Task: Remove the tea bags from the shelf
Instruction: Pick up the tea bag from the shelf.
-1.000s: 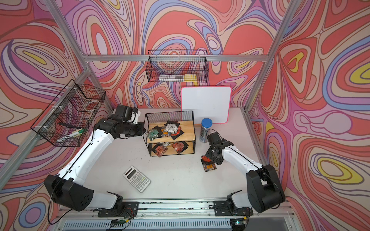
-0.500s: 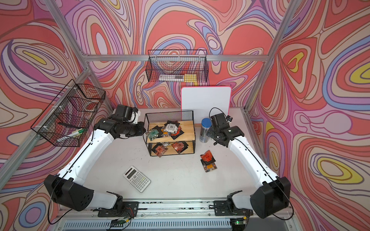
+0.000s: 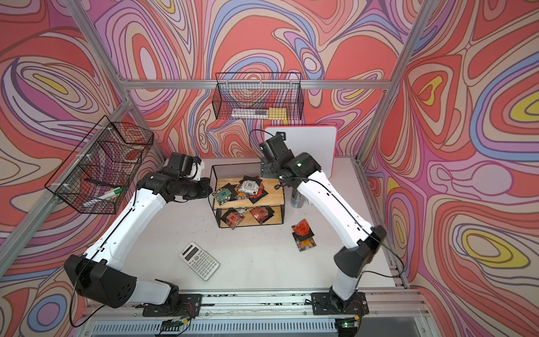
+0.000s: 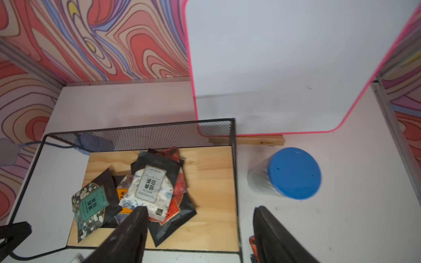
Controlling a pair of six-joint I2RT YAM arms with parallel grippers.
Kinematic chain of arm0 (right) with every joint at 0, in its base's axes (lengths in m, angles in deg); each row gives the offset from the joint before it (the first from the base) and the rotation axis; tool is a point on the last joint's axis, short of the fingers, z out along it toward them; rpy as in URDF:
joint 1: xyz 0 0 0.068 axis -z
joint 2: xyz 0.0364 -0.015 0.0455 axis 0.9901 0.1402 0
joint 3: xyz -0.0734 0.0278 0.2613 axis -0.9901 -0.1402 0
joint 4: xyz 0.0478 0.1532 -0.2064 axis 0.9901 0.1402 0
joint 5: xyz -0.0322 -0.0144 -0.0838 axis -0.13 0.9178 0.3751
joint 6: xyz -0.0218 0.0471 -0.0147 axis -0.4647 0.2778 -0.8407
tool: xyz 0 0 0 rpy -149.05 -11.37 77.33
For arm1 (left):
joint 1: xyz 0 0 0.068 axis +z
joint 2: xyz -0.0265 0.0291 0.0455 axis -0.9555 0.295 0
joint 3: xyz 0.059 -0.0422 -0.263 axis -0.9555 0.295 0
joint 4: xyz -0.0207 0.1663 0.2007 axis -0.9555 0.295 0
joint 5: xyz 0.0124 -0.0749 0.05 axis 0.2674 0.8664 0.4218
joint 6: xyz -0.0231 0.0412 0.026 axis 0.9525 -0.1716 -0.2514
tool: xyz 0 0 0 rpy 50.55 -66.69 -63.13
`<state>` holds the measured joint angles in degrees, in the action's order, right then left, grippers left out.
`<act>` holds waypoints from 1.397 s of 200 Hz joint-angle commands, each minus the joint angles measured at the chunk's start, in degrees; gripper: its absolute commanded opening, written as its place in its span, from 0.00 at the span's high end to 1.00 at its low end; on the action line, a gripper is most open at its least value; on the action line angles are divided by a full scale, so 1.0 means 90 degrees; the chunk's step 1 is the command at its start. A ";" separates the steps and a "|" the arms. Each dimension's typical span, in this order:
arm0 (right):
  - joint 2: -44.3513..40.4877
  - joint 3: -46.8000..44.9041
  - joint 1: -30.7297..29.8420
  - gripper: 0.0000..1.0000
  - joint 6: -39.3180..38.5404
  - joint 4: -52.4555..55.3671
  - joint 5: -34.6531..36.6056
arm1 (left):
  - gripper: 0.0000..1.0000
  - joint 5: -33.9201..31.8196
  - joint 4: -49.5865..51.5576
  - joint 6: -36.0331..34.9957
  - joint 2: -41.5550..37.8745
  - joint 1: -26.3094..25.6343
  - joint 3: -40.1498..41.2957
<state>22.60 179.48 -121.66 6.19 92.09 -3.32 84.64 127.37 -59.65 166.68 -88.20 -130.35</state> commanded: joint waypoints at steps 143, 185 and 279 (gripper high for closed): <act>0.2507 0.1955 -0.0468 0.26 -0.0691 0.0784 -0.0692 | 1.00 -0.0072 0.0014 -0.0061 -0.0031 -0.0003 0.0048; 0.2848 0.2165 -0.0468 0.25 -0.0736 0.0862 -0.0729 | 1.00 -0.0053 -0.0003 -0.0049 -0.0052 -0.0003 0.0096; 0.2674 0.1209 -0.0399 0.43 -0.0375 0.0455 -0.0990 | 1.00 -0.0009 0.0033 -0.0008 -0.0083 -0.0003 0.0127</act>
<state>47.67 193.47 -125.51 1.14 96.66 -10.62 84.69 127.28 -59.61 166.53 -88.20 -130.09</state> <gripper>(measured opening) 0.591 0.089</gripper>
